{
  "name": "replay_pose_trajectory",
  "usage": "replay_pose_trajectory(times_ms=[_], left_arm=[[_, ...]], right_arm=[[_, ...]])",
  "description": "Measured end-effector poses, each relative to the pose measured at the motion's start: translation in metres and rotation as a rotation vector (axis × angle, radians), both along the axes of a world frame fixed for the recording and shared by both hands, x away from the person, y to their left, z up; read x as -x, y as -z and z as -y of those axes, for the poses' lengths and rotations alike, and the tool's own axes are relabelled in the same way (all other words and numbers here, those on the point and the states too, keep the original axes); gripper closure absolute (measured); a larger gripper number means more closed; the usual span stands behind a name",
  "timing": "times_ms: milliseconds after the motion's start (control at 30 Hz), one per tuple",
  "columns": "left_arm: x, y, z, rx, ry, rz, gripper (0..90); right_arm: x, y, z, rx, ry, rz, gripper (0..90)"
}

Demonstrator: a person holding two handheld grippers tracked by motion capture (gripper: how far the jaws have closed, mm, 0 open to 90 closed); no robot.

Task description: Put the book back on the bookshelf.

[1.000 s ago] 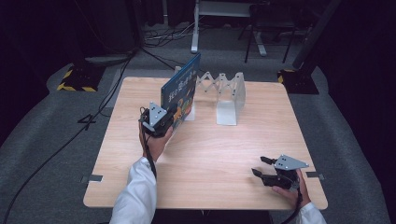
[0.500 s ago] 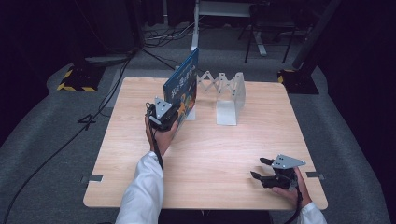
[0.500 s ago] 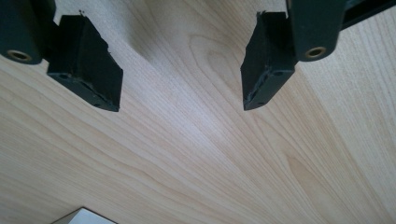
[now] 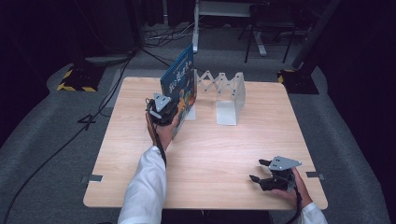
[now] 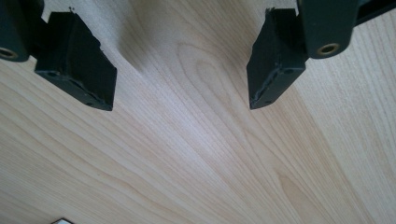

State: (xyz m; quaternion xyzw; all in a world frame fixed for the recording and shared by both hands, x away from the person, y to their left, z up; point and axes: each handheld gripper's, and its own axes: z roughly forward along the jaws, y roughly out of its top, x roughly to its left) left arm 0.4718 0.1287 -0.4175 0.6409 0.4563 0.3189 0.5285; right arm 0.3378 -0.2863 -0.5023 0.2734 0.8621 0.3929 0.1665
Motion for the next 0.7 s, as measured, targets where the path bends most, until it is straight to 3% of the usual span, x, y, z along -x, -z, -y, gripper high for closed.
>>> replay_pose_trajectory(times_ms=[233,533,700], left_arm=[[-0.007,-0.001,0.006,-0.04,-0.006,0.009,82.5],[-0.013,0.004,-0.002,0.05,-0.051,-0.009,81.0],[-0.01,0.006,-0.001,0.025,-0.058,0.002,79.0]], right_arm=[[0.001,0.001,-0.001,0.011,-0.005,0.006,25.0],[0.001,0.001,-0.003,0.023,-0.011,0.005,25.1],[0.001,0.001,-0.003,0.023,-0.01,0.0,25.1]])
